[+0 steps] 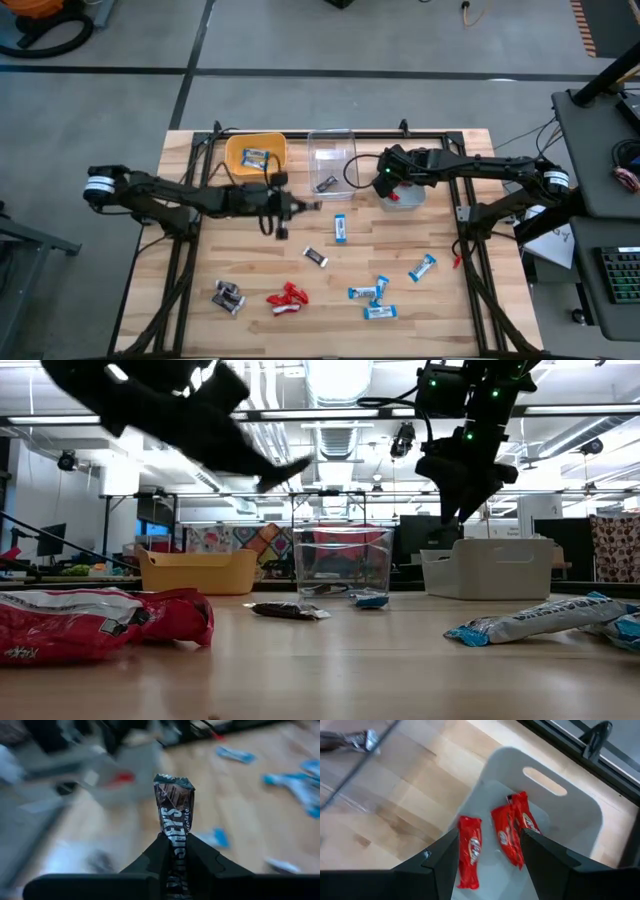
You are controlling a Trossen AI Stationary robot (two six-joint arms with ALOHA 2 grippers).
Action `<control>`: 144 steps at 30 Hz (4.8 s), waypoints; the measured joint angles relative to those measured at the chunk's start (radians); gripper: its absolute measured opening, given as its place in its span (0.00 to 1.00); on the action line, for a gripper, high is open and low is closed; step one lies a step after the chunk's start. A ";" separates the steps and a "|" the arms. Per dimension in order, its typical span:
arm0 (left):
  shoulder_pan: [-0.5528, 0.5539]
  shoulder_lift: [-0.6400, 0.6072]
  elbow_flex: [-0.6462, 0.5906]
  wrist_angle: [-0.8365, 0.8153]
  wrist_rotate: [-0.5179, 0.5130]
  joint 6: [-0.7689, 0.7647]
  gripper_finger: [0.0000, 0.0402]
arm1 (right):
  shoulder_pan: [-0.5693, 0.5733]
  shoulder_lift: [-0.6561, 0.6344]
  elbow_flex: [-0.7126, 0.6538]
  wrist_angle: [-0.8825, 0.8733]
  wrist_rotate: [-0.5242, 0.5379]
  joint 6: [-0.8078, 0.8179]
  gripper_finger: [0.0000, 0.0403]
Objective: Sort candy
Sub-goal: Put the brown chocolate into the transparent bin, then put the white chocolate into the yellow bin
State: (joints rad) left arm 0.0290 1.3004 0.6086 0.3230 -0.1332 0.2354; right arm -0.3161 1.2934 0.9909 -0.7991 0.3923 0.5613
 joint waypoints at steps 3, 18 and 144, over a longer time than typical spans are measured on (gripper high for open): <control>0.059 0.012 0.062 -0.002 -0.007 0.058 0.09 | 0.000 0.000 0.000 0.020 0.000 -0.001 0.50; 0.337 0.279 0.336 -0.154 0.055 0.148 0.09 | 0.017 -0.002 0.000 0.011 -0.062 -0.008 0.50; 0.093 -0.182 0.017 -0.182 0.090 -0.061 0.36 | 0.843 0.266 -0.082 -0.124 -0.469 -0.181 0.03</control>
State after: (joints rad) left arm 0.1223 1.1183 0.6254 0.1410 -0.0433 0.1745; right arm 0.5265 1.5593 0.9086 -0.9230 -0.0769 0.3802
